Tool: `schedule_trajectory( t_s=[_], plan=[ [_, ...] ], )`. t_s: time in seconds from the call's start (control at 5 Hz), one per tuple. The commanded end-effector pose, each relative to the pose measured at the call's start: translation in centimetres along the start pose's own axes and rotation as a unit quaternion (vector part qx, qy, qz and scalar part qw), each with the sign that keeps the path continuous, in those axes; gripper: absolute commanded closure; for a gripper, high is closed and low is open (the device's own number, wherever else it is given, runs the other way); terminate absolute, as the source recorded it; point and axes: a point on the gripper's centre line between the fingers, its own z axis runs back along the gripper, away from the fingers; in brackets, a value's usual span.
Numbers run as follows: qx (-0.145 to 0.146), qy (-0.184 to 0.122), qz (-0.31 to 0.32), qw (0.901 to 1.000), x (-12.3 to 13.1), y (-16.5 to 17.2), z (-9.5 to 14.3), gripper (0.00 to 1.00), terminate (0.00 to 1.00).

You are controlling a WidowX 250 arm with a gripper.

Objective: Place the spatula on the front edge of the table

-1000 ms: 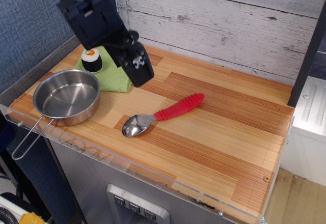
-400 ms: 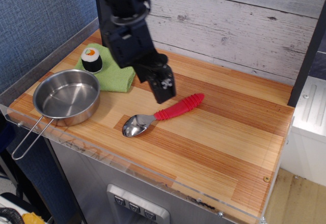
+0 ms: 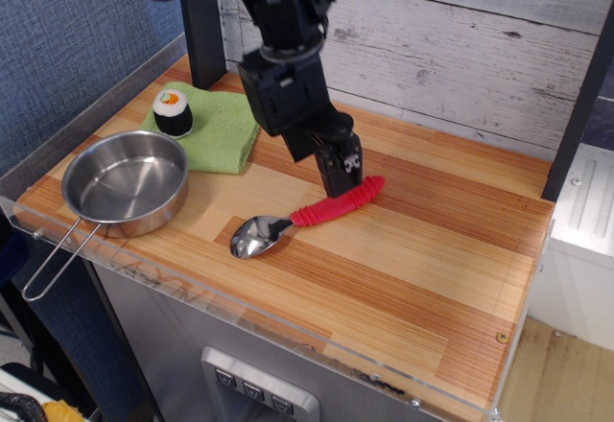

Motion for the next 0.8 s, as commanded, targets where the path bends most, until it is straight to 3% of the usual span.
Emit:
schedule_trajectory(
  t_s=[0.0,0.4,0.6],
  plan=[
    [-0.015,-0.006,-0.004,0.9999,-0.6,-0.7,-2.8,0.0,0.0],
    [-0.019,-0.03,-0.014,0.9993,0.0,0.1,-5.5,0.0,0.0],
    [-0.032,-0.036,-0.024,0.9986,0.2,0.3,-5.7,1.0,0.0]
  ],
)
